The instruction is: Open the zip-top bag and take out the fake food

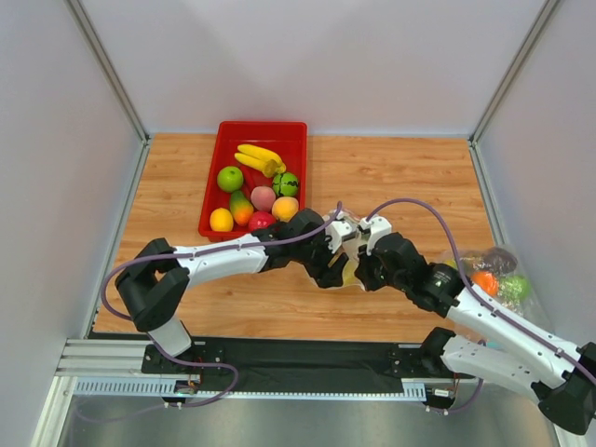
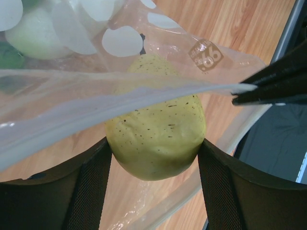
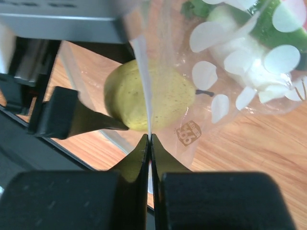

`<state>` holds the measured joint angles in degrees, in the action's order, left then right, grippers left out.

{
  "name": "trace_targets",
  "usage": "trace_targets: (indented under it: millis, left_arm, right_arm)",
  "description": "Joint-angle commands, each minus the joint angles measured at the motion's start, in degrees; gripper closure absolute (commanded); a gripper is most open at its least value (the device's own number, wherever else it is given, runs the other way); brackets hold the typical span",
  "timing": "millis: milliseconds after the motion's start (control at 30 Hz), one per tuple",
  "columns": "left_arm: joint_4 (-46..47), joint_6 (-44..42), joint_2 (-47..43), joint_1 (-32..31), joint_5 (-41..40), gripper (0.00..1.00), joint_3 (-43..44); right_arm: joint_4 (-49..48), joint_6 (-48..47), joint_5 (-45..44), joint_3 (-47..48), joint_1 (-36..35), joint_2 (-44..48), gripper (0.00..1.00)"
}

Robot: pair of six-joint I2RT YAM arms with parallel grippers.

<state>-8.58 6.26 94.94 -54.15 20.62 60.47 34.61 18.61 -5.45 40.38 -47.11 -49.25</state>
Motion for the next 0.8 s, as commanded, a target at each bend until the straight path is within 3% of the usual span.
trace_targets:
  millis: [0, 467, 767]
  left_arm:
    - [-1.26, 0.16, -4.05, 0.36, 2.14, 0.79, 2.20]
    - [-5.22, 0.86, -13.10, 2.65, 6.80, 0.80, 2.46]
    - [-5.75, 2.43, -22.67, 4.23, 12.33, 0.80, -2.19]
  right_arm:
    - [1.33, 0.64, -5.09, 2.16, -0.26, -0.40, 1.00]
    - [0.63, 2.31, -10.45, 1.98, -0.09, -4.00, 1.00]
    - [-2.44, 1.08, -10.63, 3.65, 2.29, -7.43, 1.00]
